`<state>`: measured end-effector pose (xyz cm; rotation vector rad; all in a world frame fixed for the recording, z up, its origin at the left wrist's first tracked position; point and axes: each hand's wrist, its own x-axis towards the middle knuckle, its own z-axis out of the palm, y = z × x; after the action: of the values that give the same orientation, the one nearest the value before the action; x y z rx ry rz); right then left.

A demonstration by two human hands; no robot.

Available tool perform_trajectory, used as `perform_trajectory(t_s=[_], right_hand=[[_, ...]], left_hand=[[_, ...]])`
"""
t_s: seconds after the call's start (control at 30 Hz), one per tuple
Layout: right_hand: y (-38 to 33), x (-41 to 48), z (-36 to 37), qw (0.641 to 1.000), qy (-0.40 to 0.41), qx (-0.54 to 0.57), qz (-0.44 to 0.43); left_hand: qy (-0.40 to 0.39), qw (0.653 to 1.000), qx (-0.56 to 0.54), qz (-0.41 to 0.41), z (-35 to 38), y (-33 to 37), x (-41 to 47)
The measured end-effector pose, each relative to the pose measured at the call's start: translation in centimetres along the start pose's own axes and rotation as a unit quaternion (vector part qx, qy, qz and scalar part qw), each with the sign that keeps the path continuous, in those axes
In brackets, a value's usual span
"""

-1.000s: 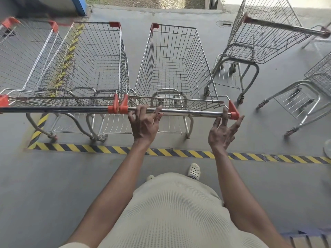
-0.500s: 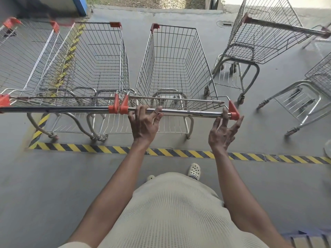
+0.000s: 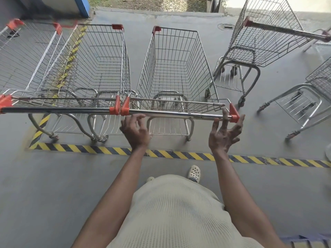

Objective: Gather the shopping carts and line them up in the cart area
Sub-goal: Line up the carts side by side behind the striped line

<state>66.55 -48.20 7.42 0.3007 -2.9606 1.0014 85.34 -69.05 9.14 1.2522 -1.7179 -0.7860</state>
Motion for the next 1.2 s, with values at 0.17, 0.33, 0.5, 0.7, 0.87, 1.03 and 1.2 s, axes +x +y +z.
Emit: perform_trajectory(t_s=[0.17,0.33,0.5,0.7,0.87,1.03,1.2], right_hand=[[-0.3,0.1,0.4,0.999,-0.022,-0.030,-0.008],[-0.5,0.1,0.7,0.998,-0.043,-0.040,0.001],[-0.9,0.2,0.3,0.998,-0.056,-0.029,0.011],[-1.6,0.8,0.1,0.994,-0.100,-0.040,0.025],[-1.3,1.2,0.2,0.995,-0.090,-0.025,0.020],[-1.4,1.5,0.2,0.995,-0.095,-0.025,0.012],[-1.2,1.3,0.2,0.996,-0.084,-0.021,0.013]], left_hand=[[0.014,0.682,-0.405,-0.609,-2.0,0.5,4.8],[0.017,0.581,-0.608,-0.541,-1.2,-0.3,8.5],[0.040,0.558,-0.653,-0.511,0.7,-1.9,10.9],[0.051,0.561,-0.646,-0.514,1.1,-2.1,10.8],[0.045,0.566,-0.640,-0.518,0.9,-1.0,10.4],[0.043,0.567,-0.638,-0.519,0.9,-0.8,10.4],[0.044,0.572,-0.629,-0.525,1.3,-1.4,10.7]])
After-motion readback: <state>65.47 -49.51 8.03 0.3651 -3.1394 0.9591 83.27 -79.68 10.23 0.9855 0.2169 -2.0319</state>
